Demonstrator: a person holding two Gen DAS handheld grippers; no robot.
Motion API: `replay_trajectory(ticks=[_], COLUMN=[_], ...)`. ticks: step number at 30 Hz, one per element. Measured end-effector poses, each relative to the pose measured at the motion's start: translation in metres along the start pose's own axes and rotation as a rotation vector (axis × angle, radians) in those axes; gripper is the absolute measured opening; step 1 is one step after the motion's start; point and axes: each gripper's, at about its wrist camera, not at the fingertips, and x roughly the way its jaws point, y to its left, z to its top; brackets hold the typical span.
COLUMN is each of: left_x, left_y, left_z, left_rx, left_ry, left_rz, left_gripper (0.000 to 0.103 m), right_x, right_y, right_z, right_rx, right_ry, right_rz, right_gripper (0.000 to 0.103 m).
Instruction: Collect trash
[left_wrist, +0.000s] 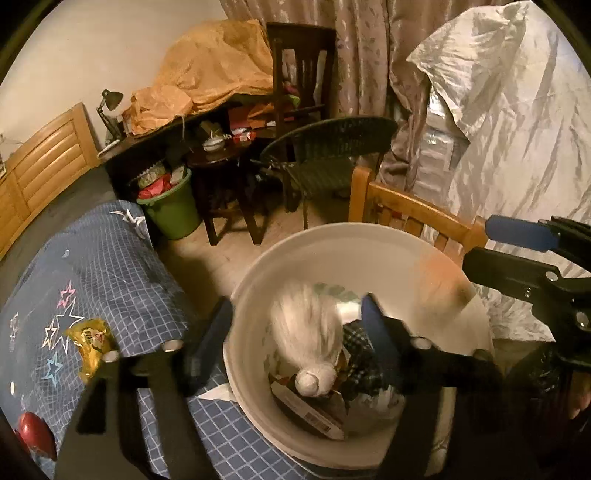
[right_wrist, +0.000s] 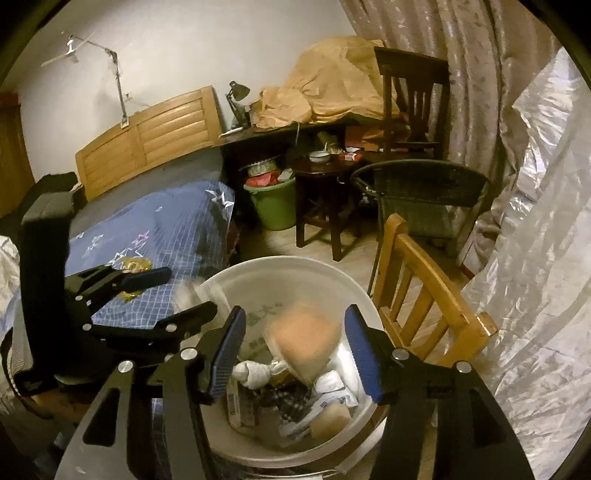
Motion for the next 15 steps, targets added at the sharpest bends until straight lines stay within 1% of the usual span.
replay_trajectory(ticks=[7, 10, 12, 13, 14, 15], left_x=[-0.005, -0.012, -0.017, -0.021, -0.025, -0.029], left_y=[0.002, 0.001, 0.001, 0.001, 0.0, 0.0], left_z=[-0.003, -0.008, -0.012, -0.014, -0.018, -0.021], left_rx=[-0.007, -0.01, -0.015, -0.019, -0.021, -0.023], left_ry=[0.002, 0.003, 0.006, 0.005, 0.004, 0.003], left_rz=[-0.013, -0.022, -0.026, -0.03, -0.033, -0.032], left_gripper=[0.07, 0.07, 0.073, 0.074, 0.074, 0.075], right_x=[-0.006, -0.017, -0.024, -0.031, -0.035, -0.041], right_y=[-0.001, -0.002, -0.002, -0.002, -0.002, -0.003], right_z=[-0.006, -0.011, -0.015, -0.019, -0.021, -0.025], right_rx=[0.015, 0.029, 0.036, 0.05, 0.06, 0.076], right_ry=[0.002, 0.002, 0.0, -0.001, 0.0, 0.001], right_rz=[-0.015, -0.048, -0.063, -0.077, -0.086, -0.097], right_gripper=[0.057, 0.057, 0.058, 0.06, 0.067, 0.07])
